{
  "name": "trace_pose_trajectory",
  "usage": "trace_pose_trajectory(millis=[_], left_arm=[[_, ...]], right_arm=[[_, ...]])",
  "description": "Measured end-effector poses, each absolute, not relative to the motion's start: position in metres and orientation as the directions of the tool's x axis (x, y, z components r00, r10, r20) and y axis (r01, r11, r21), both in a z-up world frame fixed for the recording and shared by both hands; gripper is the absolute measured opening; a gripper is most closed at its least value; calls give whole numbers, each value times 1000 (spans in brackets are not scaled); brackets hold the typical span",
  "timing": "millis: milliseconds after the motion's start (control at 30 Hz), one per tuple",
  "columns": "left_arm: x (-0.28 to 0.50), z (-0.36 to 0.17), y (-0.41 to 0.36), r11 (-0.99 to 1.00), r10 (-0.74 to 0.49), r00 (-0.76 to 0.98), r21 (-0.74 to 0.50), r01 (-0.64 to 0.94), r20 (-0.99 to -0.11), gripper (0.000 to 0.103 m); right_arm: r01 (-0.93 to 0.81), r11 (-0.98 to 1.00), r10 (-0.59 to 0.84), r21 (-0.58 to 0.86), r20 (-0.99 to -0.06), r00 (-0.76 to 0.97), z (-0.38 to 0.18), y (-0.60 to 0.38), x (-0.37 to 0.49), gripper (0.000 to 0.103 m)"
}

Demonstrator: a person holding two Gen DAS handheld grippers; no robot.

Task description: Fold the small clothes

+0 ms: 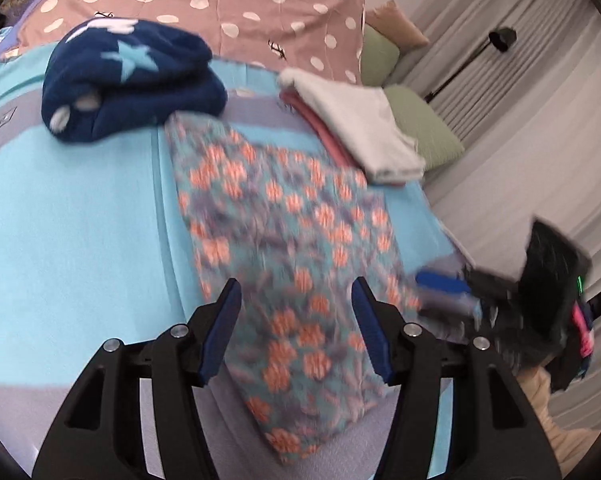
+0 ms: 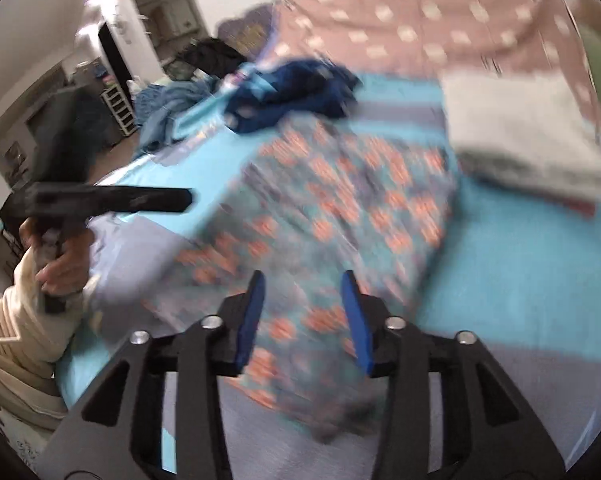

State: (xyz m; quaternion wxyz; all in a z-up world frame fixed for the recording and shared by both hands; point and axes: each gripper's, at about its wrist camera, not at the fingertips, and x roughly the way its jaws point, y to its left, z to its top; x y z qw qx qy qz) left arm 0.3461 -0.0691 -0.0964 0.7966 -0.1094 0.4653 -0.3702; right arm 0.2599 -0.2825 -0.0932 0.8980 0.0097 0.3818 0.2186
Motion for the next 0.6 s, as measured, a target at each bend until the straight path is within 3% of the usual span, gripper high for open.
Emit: trace_pose_trajectory(millis=[133,300,433,600], left_arm=[[388,-97,-74,640,-750,224,-599,481,-622,60],[432,-134,-94,679,-709,195,-583,446,-678,60],[451,-160,-92,674,-727,192,-630,387,-660,60],[463,-156,-110,729,-663,267,-524,440,-699,60]], right_arm=[[-467,878,395,101,-703,591,-102,-227,263,44],[-515,849,424,116,-732,533,-131,-190,270,44],[-524,843,422,121,-753,505,-149,-186,268,45],[-520,838,448,165,-753,482,-156,-193,265,45]])
